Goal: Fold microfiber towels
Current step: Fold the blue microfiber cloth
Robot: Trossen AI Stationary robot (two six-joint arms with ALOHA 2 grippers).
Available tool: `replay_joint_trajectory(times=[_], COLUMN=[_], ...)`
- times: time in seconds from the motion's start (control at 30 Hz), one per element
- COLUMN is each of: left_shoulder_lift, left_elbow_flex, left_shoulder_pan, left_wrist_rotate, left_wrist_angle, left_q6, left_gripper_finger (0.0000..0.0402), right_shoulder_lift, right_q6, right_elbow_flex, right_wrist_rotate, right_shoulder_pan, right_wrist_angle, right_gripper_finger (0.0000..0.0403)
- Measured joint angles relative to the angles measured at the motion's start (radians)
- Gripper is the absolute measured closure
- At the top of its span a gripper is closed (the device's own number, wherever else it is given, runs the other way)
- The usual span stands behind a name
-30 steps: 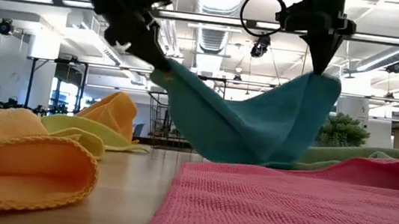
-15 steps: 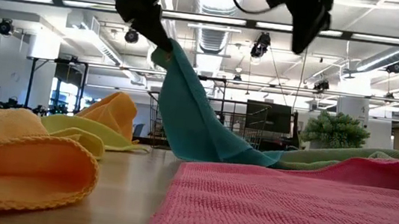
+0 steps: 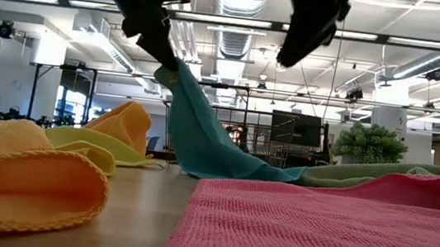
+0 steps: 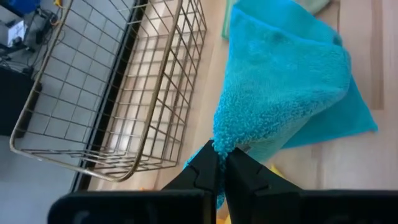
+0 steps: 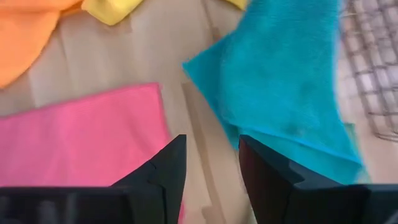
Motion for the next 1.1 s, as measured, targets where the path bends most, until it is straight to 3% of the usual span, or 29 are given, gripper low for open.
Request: replay_joint_trajectory(times=[0.33,0.53,0.77,1.1], left_shoulder_lift=[-0.005,-0.005,-0.005,-0.006], left_elbow_flex=[0.011,0.011,0.011,0.011], left_shoulder_pan=[0.0,0.0,0.0,-0.001], left_wrist_rotate=[0.006,0.007,0.008,0.008], left_wrist_angle=[-0.007,-0.007,-0.006,-0.006], left_q6=[0.0,0.0,0.0,0.001], left_gripper_finger=[0.0401,0.0401,0.0401,0.0401], right_shoulder_lift=[0.163,0.249,0.301,0.356], right_q6=[-0.025,-0.043,0.005,0.018], right_elbow_flex=[-0.009,-0.009,-0.009,-0.009], right_wrist_rotate=[0.136,0.158,0.255,0.268], right_shoulder_pan=[0.016,0.015,0.005,-0.023], right_wrist_angle=[0.128,0.223,0.253,0.289], right_gripper_finger=[0.0261,0.0261,0.0262,0.0269])
